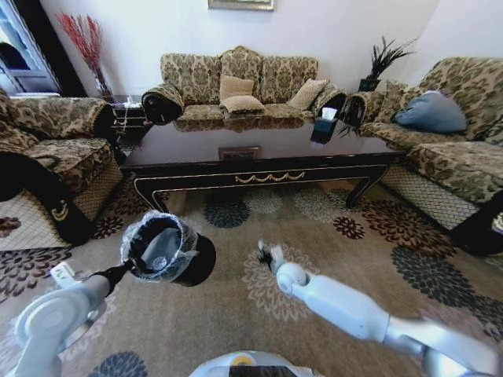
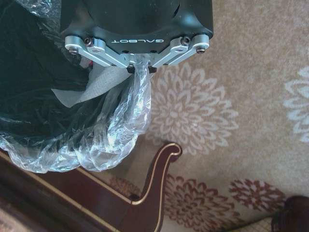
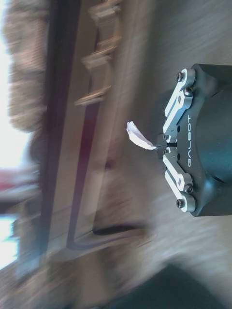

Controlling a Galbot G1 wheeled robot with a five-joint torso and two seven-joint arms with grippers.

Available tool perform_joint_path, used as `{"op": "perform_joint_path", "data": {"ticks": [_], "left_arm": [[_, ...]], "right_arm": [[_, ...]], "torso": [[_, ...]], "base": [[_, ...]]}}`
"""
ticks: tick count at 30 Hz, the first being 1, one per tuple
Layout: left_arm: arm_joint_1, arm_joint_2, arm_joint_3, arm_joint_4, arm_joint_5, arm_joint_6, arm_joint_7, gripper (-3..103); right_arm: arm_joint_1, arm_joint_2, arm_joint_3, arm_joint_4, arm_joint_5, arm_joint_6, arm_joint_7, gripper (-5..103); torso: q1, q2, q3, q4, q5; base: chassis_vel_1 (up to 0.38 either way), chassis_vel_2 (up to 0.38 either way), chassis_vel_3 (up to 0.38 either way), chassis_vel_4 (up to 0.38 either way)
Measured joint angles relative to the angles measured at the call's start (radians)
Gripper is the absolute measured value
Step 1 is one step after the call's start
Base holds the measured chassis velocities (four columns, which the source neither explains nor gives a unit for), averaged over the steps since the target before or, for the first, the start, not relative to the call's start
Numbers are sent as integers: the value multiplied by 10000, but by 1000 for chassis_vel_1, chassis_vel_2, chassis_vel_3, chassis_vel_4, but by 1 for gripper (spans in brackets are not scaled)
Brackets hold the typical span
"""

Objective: Move to the front of the table and pick up the trash from the floor, then place it into the trash bin.

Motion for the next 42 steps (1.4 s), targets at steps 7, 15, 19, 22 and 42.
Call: {"op": "perform_joint_path", "data": {"ticks": [7,15,19,22,42], "left_arm": [[-197,6,412,217,194,0,35,2],[-433,178,505,352,181,0,40,2],[-431,207,416,352,136,0,47,2],[-435,217,390,352,123,0,52,2],[-340,135,237,146,88,0,73,2]], "right_arm": [[2045,419,-574,1292,1353,956,-270,0],[2967,1047,-2678,1980,1069,1242,-291,0],[2986,1246,-3320,1980,657,1250,-303,0],[2985,1316,-3493,1941,591,1250,-303,2],[2973,1063,-3976,2079,278,1052,-277,69]], "torso": [[0,2,-1,3,-1],[0,3,0,0,0],[0,3,0,1,0],[0,3,0,2,0],[0,2,0,2,2]], "base": [[0,0,0,0],[0,0,0,0],[0,0,0,0],[0,0,0,0],[0,0,0,0]]}}
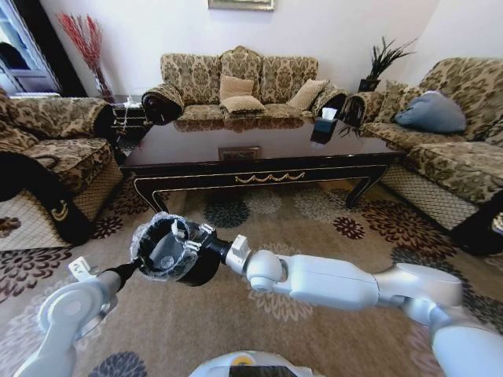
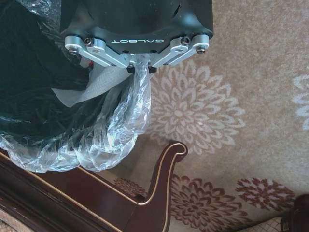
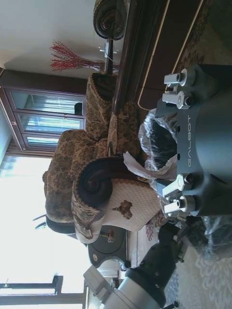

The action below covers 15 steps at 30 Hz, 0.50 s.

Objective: Move to the front of the table and pick up the trash from the floor, then place it into the trash bin.

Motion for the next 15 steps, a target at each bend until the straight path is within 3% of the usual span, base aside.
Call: {"op": "perform_joint_path", "data": {"ticks": [3,8,15], "left_arm": [[44,-21,-40,-72,0,0,10,2],[116,-43,-82,-142,2,0,12,2],[165,-63,-92,-195,35,0,14,2]], "right_arm": [[-34,-137,-68,-53,-240,-14,-25,85],[-31,-361,-74,17,-311,64,-124,99],[11,-685,-1,347,-307,123,-160,100]], "torso": [[0,0,0,-1,0],[0,-1,0,-1,0],[0,0,0,-1,1]], "base": [[0,0,0,0],[0,0,0,0],[0,0,0,0]]}}
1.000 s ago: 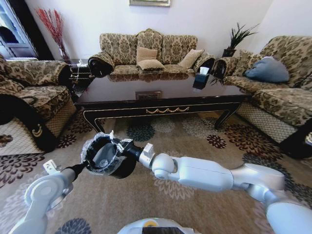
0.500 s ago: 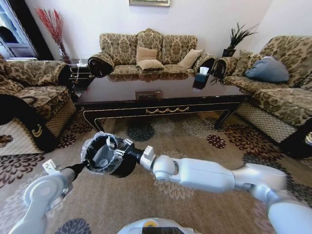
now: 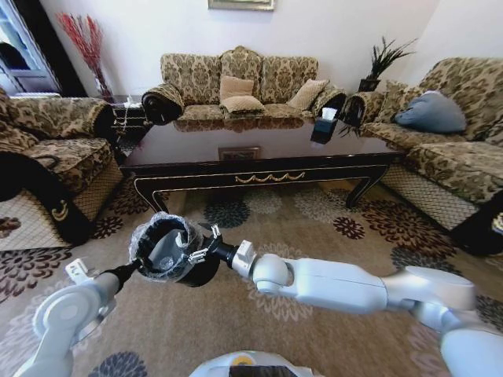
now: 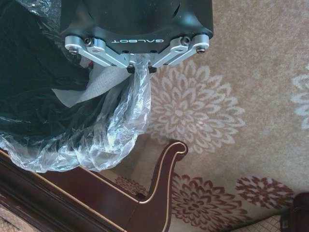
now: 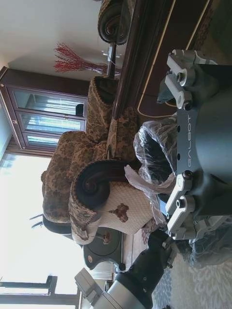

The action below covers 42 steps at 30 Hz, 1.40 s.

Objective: Move to the front of the table and pick up the trash from the floor, then place it into the trash bin.

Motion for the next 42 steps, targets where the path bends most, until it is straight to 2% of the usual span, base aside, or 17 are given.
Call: {"op": "perform_joint_path", "data": {"ticks": [7,18,27,34,39,42], "left_arm": [[112,-35,-70,-156,19,0,3,2],[165,-123,-91,-260,30,0,4,2],[142,-144,-87,-271,43,0,18,2],[180,-143,-117,-270,50,0,41,2],[290,-104,9,72,529,-1,211,2],[355,-101,148,340,786,0,262,2]], "right_arm": [[-145,-340,122,240,-157,34,-100,100],[-106,-450,-112,357,-343,32,-175,100],[464,-69,-658,154,-229,-64,-154,100],[524,-55,-723,138,-204,-64,-108,100],[272,-202,17,205,239,-209,536,100],[-138,-354,1317,-7,867,-379,1169,100]], "torso": [[0,0,-1,0,0],[0,0,0,0,0],[0,-2,0,2,-2],[0,-2,0,0,-2],[0,-2,0,2,-2],[0,-2,0,-1,-2]], "base": [[0,0,0,0],[0,0,0,0],[0,0,0,0],[0,0,0,0],[0,0,0,0],[0,0,0,0]]}}
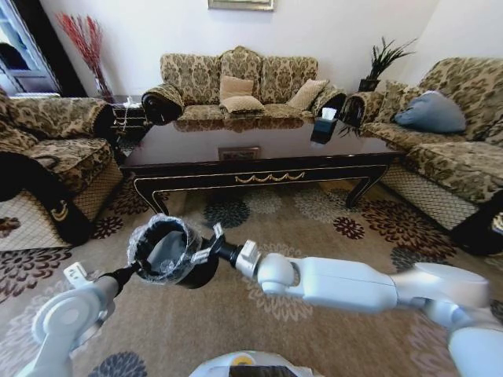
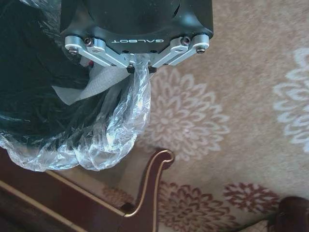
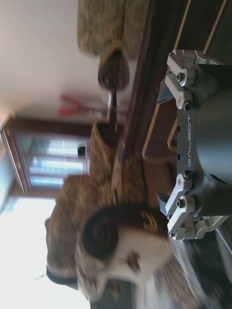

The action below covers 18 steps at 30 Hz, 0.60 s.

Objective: Move to the front of the table and pick up the trash from the floor, then place it into the trash bin.

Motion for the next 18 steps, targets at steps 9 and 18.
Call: {"op": "perform_joint_path", "data": {"ticks": [9,18], "left_arm": [[250,98,28,503,761,-208,-211,2],[240,47,-98,1369,791,-386,-432,2]], "right_arm": [[-2792,-232,4662,-803,113,-941,1705,100],[-6326,119,9155,-1197,-1168,-1347,2243,100]], "torso": [[0,0,0,0,3],[0,0,0,1,4]], "base": [[0,0,0,0],[0,0,0,0]]}}
